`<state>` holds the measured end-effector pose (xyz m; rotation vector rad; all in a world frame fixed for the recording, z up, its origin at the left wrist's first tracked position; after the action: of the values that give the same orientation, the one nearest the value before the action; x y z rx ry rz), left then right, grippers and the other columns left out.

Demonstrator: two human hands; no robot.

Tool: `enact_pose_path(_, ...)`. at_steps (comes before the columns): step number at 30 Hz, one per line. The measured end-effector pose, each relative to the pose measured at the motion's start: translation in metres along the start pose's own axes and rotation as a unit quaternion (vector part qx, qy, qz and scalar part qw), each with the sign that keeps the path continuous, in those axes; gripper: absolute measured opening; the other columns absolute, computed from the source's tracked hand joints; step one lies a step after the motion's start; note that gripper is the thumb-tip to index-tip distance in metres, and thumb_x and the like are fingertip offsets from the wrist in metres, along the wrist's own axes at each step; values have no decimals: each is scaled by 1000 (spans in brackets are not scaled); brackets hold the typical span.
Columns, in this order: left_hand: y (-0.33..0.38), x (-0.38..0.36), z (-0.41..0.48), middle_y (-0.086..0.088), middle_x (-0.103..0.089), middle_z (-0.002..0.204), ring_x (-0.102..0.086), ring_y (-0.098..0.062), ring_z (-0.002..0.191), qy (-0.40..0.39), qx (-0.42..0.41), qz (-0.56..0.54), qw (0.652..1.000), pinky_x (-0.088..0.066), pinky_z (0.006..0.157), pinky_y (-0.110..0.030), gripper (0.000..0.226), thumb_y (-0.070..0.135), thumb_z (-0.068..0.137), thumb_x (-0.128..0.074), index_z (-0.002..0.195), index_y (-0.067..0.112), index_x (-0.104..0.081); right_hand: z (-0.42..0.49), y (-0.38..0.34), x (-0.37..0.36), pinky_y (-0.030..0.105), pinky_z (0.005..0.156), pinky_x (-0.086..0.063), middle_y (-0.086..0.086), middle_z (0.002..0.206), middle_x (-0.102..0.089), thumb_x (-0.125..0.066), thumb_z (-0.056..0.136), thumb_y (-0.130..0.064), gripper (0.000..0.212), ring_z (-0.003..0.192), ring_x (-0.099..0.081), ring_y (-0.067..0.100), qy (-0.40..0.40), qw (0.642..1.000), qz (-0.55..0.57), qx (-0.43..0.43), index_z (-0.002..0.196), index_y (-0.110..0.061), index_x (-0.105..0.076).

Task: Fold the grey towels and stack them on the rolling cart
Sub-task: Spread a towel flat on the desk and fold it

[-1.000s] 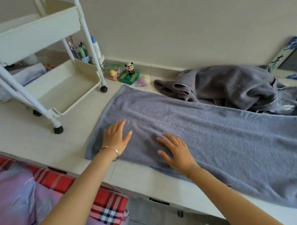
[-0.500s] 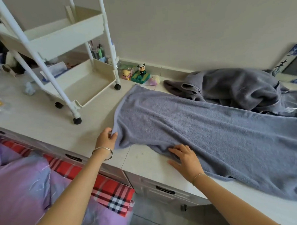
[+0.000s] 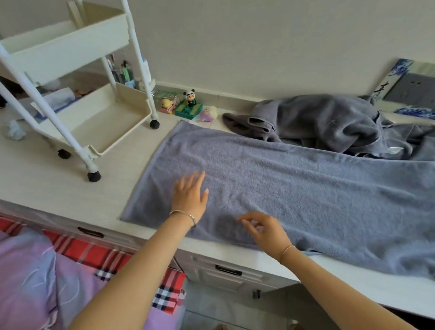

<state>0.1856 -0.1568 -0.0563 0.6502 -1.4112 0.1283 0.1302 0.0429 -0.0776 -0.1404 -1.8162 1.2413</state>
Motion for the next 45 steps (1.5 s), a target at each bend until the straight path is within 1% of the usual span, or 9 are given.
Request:
enact_pose_path(3, 68, -48, -6, 4, -10, 158, -4, -24, 146, -105, -64, 12, 992, 2, 118, -48, 50, 36, 101, -24, 149, 31, -11, -9, 27, 44, 25, 89, -43, -2, 107, -66, -57, 91, -14, 16, 102, -56, 16, 121, 990, -64, -28, 101, -17, -70)
enact_pose_path(7, 95, -91, -21, 7, 8, 158, 13, -26, 145, -187, -30, 36, 981, 9, 113, -54, 51, 43, 101, -15, 148, 38, 2, -31, 60, 63, 35, 98, -40, 2, 117, -55, -58, 92, -21, 25, 110, -49, 23, 88, 980, -170, -60, 115, -21, -65)
enact_pose_path(11, 85, -93, -16, 3, 15, 158, 15, -32, 144, -174, 21, 85, 981, 6, 113, -58, 55, 46, 100, -14, 148, 33, 8, -51, 64, 60, 23, 104, -36, -8, 126, -53, -55, 94, -22, 25, 116, -48, 9, -5, 994, -100, -29, 116, -26, -66)
enact_pose_path(14, 100, -89, -12, -7, 9, 158, 11, -36, 144, -167, 46, 76, 982, 6, 113, -57, 59, 47, 99, -16, 151, 24, 0, -72, 75, 100, 22, 100, -39, -13, 122, -51, -55, 93, -18, 25, 111, -49, 2, 115, 991, -29, -68, 114, -31, -61)
enact_pose_path(22, 227, -128, -59, 4, 2, 159, 8, -22, 146, -192, -211, 34, 958, 11, 115, -46, 53, 48, 99, -12, 149, 34, 0, -182, 154, 201, 38, 109, -32, 12, 143, -27, -68, 85, -17, 59, 130, -36, 27, 474, 816, 88, -317, 136, -11, -38)
enact_pose_path(29, 261, -146, -60, -3, 6, 159, 12, -33, 144, -227, -178, 53, 956, 9, 113, -57, 58, 55, 96, -15, 149, 33, -8, -219, 216, 204, 42, 109, -37, 14, 142, -42, -69, 83, -22, 75, 126, -46, 28, 504, 622, 437, -410, 144, -11, -26)
enact_pose_path(36, 268, -144, -56, -3, 0, 159, 8, -34, 144, -223, -163, 56, 960, 2, 114, -58, 57, 55, 96, -15, 149, 32, -14, -181, 206, 211, 25, 85, -45, 6, 113, -58, -58, 91, -20, 29, 104, -56, 20, 372, 659, 573, -315, 119, -11, -54)
enact_pose_path(42, 267, -144, -55, -2, 1, 159, 8, -33, 145, -239, -157, 50, 957, 3, 115, -56, 55, 52, 97, -12, 149, 34, -13, -227, 229, 220, 33, 99, -44, 7, 126, -54, -71, 81, -16, 56, 107, -55, 21, 480, 613, 509, -367, 129, -4, -46)
enact_pose_path(45, 263, -148, -55, -2, 6, 159, 9, -32, 145, -225, -165, 71, 958, 3, 115, -56, 54, 50, 98, -10, 150, 34, -6, -270, 233, 234, 32, 93, -46, 13, 116, -52, -73, 79, -11, 41, 96, -52, 23, 589, 590, 357, -420, 108, -9, -43)
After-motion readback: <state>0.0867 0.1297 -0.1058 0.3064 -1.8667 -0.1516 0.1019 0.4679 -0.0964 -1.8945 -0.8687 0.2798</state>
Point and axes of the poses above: each hand's wrist, its own z-axis towards the middle knuckle, its own x-axis out of the back of the hand, y = z × x, the point moved 8 cm from there along z, towards the middle knuckle
